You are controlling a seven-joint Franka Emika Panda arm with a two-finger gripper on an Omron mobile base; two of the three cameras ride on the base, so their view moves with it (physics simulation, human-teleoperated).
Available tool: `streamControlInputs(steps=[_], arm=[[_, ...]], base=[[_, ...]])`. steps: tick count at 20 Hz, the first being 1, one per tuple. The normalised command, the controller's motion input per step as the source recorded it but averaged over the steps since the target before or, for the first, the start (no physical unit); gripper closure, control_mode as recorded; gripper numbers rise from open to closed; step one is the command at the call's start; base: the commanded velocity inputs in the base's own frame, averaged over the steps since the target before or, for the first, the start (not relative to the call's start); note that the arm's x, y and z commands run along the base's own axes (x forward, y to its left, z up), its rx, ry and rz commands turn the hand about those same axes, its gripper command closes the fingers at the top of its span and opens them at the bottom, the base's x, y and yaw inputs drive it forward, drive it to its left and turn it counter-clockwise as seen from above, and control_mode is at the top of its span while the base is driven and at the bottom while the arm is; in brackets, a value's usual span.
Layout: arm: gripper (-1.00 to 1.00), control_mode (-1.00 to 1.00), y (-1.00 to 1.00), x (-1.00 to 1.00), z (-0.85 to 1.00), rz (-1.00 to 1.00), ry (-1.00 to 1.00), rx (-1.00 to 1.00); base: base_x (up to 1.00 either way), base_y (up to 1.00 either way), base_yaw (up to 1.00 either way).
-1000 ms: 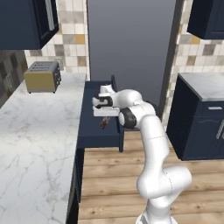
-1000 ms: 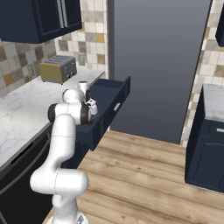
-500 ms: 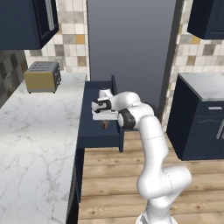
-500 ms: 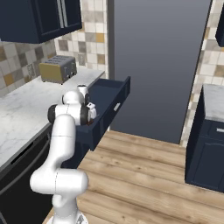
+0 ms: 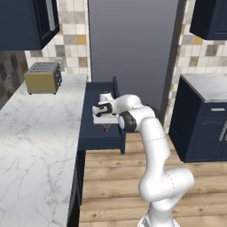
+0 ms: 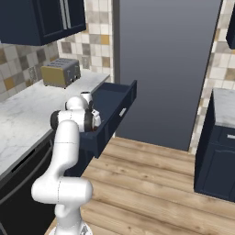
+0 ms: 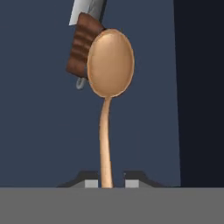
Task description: Pick up the metallic utensils from the counter and place them in the open drawer. Make sure not to pick up any wooden utensils.
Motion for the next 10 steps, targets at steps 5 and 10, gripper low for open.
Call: streamControlInputs(steps=[5,10], arm=[[-1.0,-1.0,0.0,0.0,-0.01,0.0,-0.01,0.0],[-1.0,-1.0,0.0,-0.02,0.02,-0.01,-0.03,0.0]], base=[[0.0,0.0,0.0],[0.0,0.0,0.0]])
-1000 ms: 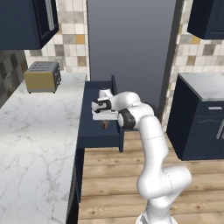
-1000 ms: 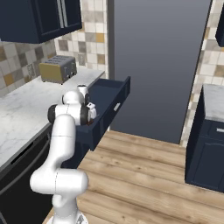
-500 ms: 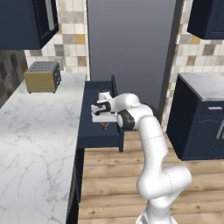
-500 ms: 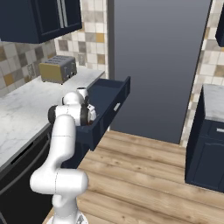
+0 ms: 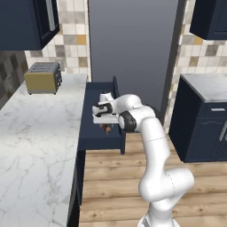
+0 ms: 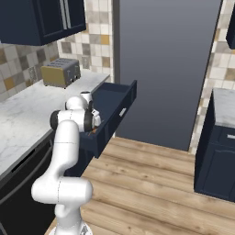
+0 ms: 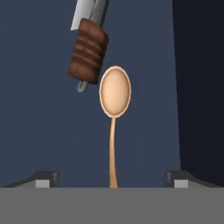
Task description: Pick up the metallic utensils from the counter and place them in the open drawer. Make sure not to pick up any wooden utensils.
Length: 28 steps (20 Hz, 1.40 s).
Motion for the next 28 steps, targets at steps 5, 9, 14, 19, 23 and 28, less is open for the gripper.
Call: streamControlInputs(steps=[5,9,14,19,23,28], arm=[[-1.0,-1.0,0.0,-0.27,0.62,-0.04,-0.02,0.0],[-1.0,-1.0,-0.14,-0.6,0.91,-0.08,0.0,-0.02],[-1.0,-1.0,-0.48,-0.97,0.71,-0.17,-0.03,-0.01],[-1.0,-1.0,-0.99,-1.0,0.7,-0.06,-0.06,0.0],[-1.0,-1.0,-0.88,-1.0,0.67,0.0,-0.14,0.0],[-1.0,-1.0,-0.51,-1.0,0.0,0.03,-0.2,0.01]], base=[[0.0,0.0,0.0],[0.0,0.0,0.0],[0.0,0.0,0.0],[0.0,0.0,0.0],[0.0,0.0,0.0],[0.0,0.0,0.0]])
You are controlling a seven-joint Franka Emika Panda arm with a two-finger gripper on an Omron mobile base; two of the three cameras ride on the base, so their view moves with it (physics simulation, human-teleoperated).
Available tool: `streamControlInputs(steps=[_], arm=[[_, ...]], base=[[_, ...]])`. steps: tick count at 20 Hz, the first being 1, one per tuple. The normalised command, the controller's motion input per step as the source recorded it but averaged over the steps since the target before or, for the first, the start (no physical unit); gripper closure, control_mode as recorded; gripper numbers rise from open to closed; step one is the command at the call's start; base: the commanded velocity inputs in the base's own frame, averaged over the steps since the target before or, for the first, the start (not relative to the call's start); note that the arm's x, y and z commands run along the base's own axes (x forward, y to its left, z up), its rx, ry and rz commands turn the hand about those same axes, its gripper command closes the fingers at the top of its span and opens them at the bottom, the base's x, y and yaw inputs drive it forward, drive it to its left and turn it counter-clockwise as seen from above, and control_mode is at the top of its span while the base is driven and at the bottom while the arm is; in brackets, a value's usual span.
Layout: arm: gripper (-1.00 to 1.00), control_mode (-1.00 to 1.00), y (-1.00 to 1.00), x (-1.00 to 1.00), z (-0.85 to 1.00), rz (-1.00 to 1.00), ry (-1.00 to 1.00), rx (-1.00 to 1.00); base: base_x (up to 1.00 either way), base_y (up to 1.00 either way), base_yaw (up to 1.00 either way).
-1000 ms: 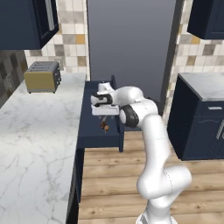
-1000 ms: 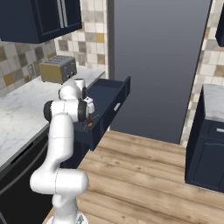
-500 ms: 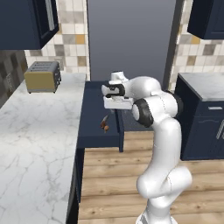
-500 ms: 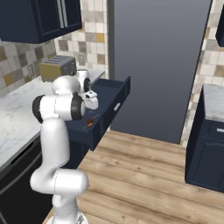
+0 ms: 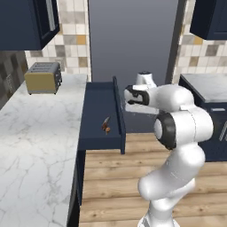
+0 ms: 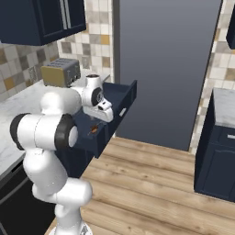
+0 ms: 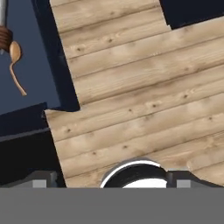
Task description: Pick up the metallic utensils from the counter and place them in the open drawer. Make sure not to pick up any wooden utensils.
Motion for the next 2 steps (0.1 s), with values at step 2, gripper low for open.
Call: streamControlInputs(steps=[2], arm=[[-1.0,-1.0,0.0,-1.0,0.0,0.07,-0.11,0.0]], base=[[0.0,0.0,0.0]])
